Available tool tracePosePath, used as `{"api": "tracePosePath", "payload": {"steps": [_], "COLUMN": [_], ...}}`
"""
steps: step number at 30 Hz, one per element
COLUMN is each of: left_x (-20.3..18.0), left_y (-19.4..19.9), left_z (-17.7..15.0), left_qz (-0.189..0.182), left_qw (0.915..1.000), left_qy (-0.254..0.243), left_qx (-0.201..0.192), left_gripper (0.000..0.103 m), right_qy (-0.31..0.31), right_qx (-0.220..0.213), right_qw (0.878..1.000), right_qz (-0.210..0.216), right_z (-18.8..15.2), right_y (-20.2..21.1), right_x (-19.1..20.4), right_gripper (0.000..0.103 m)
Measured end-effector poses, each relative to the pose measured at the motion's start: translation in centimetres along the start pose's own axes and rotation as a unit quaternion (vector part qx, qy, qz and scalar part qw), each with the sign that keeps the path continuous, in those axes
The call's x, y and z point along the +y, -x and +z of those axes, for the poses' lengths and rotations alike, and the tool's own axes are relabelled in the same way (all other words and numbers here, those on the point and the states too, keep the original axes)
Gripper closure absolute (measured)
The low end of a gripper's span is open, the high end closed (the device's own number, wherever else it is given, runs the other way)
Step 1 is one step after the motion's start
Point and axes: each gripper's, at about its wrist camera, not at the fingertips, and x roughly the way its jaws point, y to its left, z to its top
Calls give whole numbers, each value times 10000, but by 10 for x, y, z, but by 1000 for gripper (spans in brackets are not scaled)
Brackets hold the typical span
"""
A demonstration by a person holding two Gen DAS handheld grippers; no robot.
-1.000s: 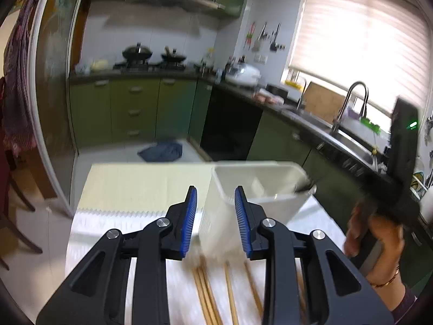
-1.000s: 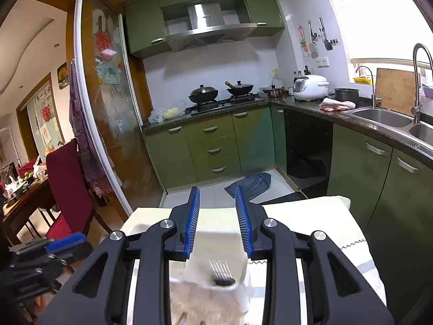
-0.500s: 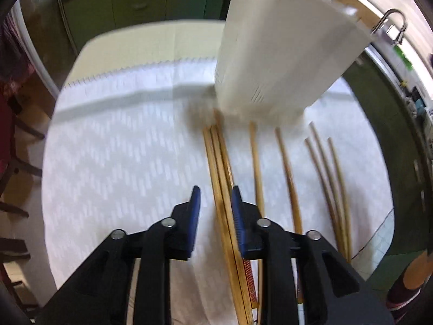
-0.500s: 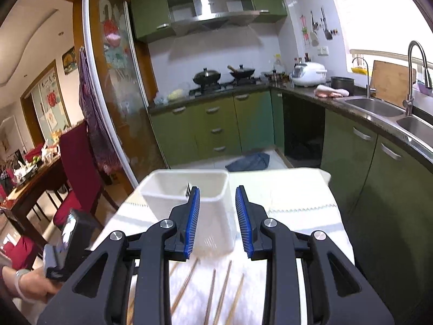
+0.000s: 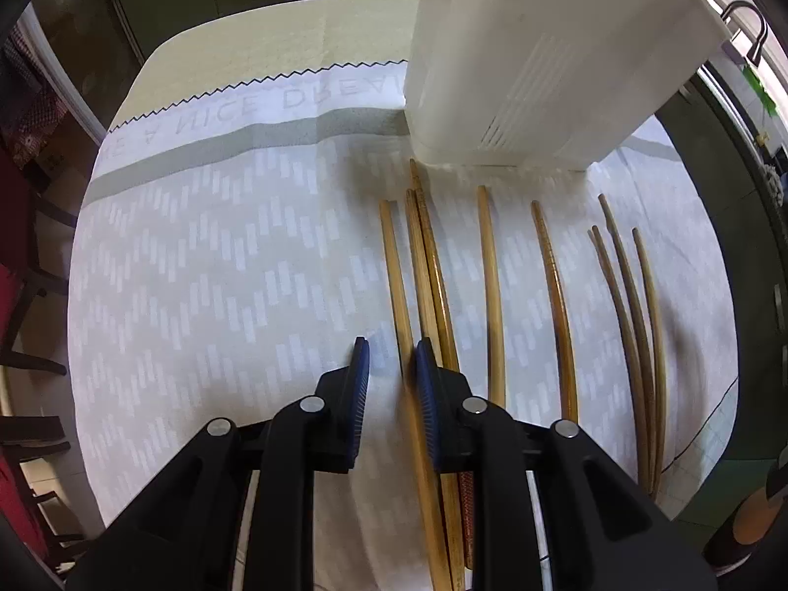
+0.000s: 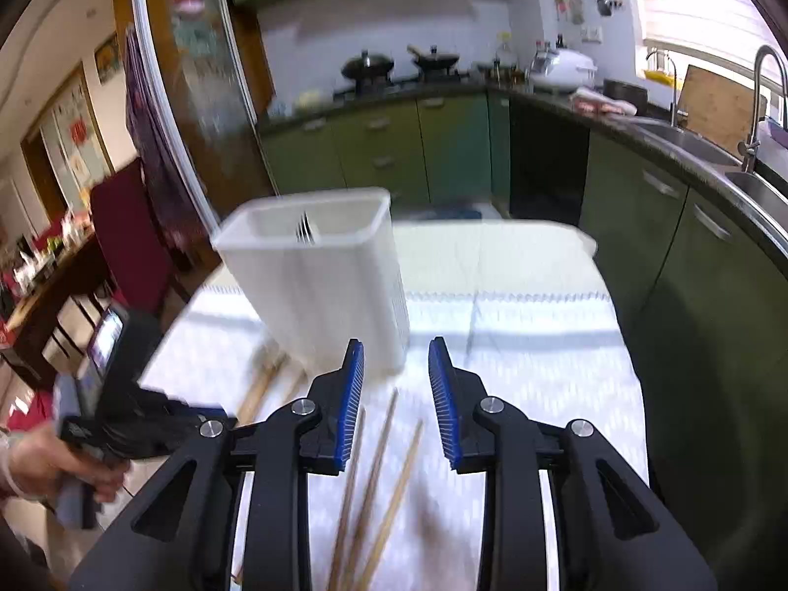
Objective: Organize utensils
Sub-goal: 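Release the fork into the caddy with the right tool and grasp a chopstick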
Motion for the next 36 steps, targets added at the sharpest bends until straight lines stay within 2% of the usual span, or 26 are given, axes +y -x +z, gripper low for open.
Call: {"api": "tracePosePath", "payload": {"steps": [2, 4, 6, 9, 15, 21, 25, 27, 31, 36], "left_x": [-3, -4, -5, -3, -4, -3, -6, -6, -2, 0], "left_y": [-1, -3, -4, -6, -7, -7, -11, -13, -15, -12], "left_z": [2, 2, 3, 3, 5, 10, 23, 30, 42, 43], "left_qz": [28, 104, 137, 72, 17, 24, 21, 17, -135, -119], "left_qw": [10000, 9999, 9997, 9995, 9995, 9995, 9994, 9993, 9991, 9993], "left_qy": [-21, -73, -113, -103, -136, -192, -214, -226, -107, -210], "left_qx": [35, 91, 159, 279, 276, 245, 266, 298, 384, 280], "left_gripper": [84, 86, 94, 96, 97, 96, 96, 96, 96, 97], "right_qy": [103, 306, 419, 527, 408, 429, 649, 494, -206, -225], "right_qx": [285, 822, 1287, 1896, 2473, 2672, 2662, 2715, 2800, 2550], "right_qw": [9995, 9959, 9905, 9799, 9675, 9615, 9598, 9598, 9598, 9667], "right_qz": [-72, -220, -262, -322, -328, -486, -616, -514, -62, -39], "right_z": [-7, -16, -27, -42, -57, -53, -54, -54, -47, -48], "right_y": [-12, -33, -53, -82, -113, -120, -124, -127, -129, -120], "right_x": [3, 8, 10, 12, 6, 8, 23, 22, 1, 5], "right_gripper": [75, 75, 75, 75, 75, 81, 93, 94, 96, 96]}}
